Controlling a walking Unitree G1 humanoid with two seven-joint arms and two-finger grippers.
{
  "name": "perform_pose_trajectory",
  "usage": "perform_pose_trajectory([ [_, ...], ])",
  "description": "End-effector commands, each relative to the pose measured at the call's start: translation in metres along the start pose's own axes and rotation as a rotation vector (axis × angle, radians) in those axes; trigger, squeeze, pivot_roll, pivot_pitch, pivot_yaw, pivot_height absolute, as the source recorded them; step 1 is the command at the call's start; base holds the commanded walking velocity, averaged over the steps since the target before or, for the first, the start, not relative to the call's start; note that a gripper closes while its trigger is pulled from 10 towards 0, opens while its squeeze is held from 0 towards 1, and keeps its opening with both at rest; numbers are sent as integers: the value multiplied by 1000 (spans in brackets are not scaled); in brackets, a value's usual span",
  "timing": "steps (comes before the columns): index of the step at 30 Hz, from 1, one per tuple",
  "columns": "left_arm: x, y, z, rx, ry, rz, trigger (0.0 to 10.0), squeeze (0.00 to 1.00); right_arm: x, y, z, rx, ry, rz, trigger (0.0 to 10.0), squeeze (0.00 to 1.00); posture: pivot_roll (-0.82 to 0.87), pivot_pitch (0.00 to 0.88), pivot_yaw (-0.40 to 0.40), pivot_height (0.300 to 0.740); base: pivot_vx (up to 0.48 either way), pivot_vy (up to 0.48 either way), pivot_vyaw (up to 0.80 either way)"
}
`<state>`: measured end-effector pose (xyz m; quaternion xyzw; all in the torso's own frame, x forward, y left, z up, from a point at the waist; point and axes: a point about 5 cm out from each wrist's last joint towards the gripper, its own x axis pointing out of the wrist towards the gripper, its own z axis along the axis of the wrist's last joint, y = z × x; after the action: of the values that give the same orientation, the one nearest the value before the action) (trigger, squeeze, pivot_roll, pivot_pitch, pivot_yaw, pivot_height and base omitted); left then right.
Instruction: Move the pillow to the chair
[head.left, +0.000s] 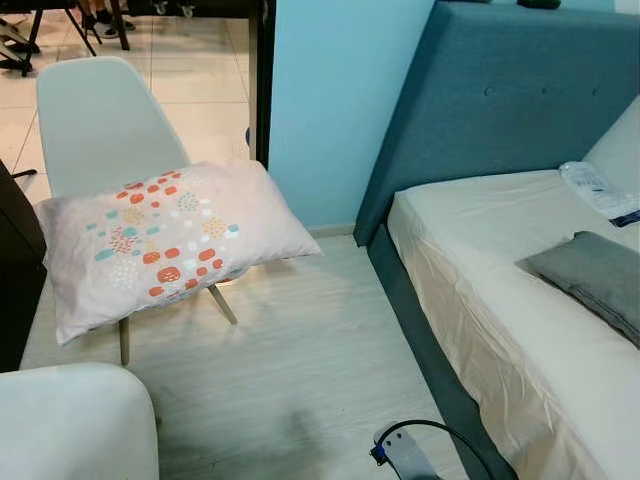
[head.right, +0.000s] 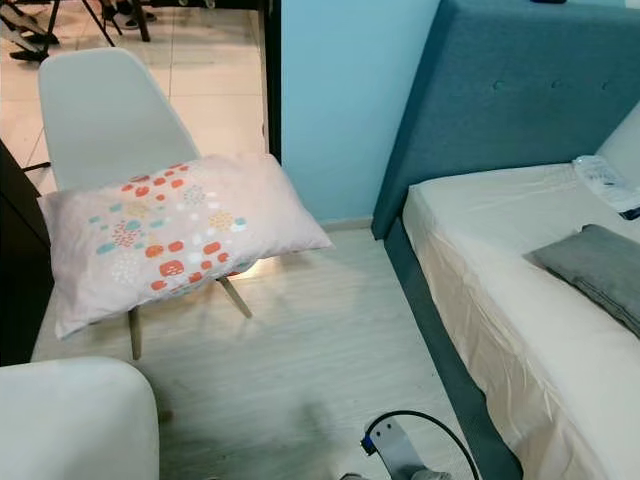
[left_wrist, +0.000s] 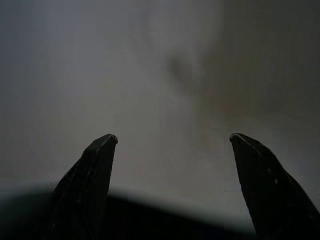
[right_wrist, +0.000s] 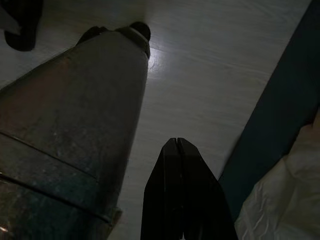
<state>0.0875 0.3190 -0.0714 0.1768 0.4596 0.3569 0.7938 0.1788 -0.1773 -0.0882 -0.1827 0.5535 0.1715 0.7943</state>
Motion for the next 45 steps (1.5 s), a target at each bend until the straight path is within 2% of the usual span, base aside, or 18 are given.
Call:
perform_pose_trajectory([
  [1, 2, 7, 1, -102, 1, 66, 10000, 0, 0, -1, -8, 4, 25, 0, 10000, 0, 27, 149, -134, 740, 0, 0, 0],
  [2, 2, 0, 12, -238, -5, 16, 10000, 0, 0, -1, -8, 4, 24, 0, 10000, 0, 29, 143, -132, 740, 0, 0, 0],
  [3, 2, 0, 12, -238, -5, 16, 10000, 0, 0, -1, -8, 4, 24, 0, 10000, 0, 29, 143, -132, 740, 0, 0, 0],
  [5, -1, -22, 28, -453, -12, -152, 10000, 0, 0, -1, -7, 4, 23, -1, 10000, 0, 29, 139, -131, 740, 0, 0, 0],
  [6, -10, -49, 39, -531, -16, -336, 10000, 0, 0, -1, -7, 6, 21, -1, 10000, 0, 29, 137, -128, 740, 0, 0, 0],
  [7, -10, -49, 39, -531, -16, -336, 10000, 0, 0, -1, -7, 6, 21, -1, 10000, 0, 29, 137, -128, 740, 0, 0, 0],
  [8, -21, -73, 47, -583, -13, -502, 10000, 0, 0, 0, -6, 8, 18, 0, 10000, 0, 35, 127, -126, 740, 0, 0, 0],
  [9, -21, -73, 47, -583, -13, -502, 10000, 0, 0, 0, -6, 8, 18, 0, 10000, 0, 35, 127, -126, 740, 0, 0, 0],
  [11, -57, -124, 43, -439, -3, -808, 10000, 0, 0, 3, -2, 45, -1, 12, 10000, 0, 34, 116, -117, 740, 0, 0, 0],
  [12, -73, -142, 34, -322, 15, -879, 10000, 0, 1, 6, 1, 82, -20, 26, 10000, 0, 34, 110, -114, 740, 0, 0, 0],
  [13, -73, -142, 34, -322, 15, -879, 10000, 0, 1, 6, 1, 82, -20, 26, 10000, 0, 34, 110, -114, 740, 0, 0, 0],
  [15, -100, -164, 11, -81, 26, -966, 10000, 0, 2, 15, 10, 153, -53, 81, 10000, 0, 33, 91, -110, 740, 0, 0, 0],
  [19, -108, -169, 2, 0, 25, -989, 10000, 0, 3, 28, 16, 127, -68, 147, 10000, 0, 28, 84, -106, 740, 0, 0, 0],
  [23, -99, -162, 12, -53, 18, -1030, 10000, 0, 3, 31, 18, 73, -69, 159, 10000, 0, 35, 70, -105, 740, 0, 0, 0],
  [25, -92, -155, 12, 21, -2, -1036, 10000, 0, 3, 31, 19, 54, -62, 160, 10000, 0, 32, 58, -92, 740, 0, 0, -291],
  [29, -85, -148, 9, 60, -16, -982, 10000, 0, 3, 31, 16, 64, -54, 154, 10000, 0, 29, 53, -87, 740, 0, 0, -581],
  [34, -86, -149, 9, 127, -54, -927, 10000, 0, 3, 29, 8, 79, -35, 147, 10000, 0, 21, 30, -79, 740, 0, 0, -581],
  [45, -82, -151, 30, 95, -132, -860, 10000, 0, 4, 29, 3, 60, -21, 138, 10000, 0, 23, 0, -73, 740, 0, 0, -581],
])
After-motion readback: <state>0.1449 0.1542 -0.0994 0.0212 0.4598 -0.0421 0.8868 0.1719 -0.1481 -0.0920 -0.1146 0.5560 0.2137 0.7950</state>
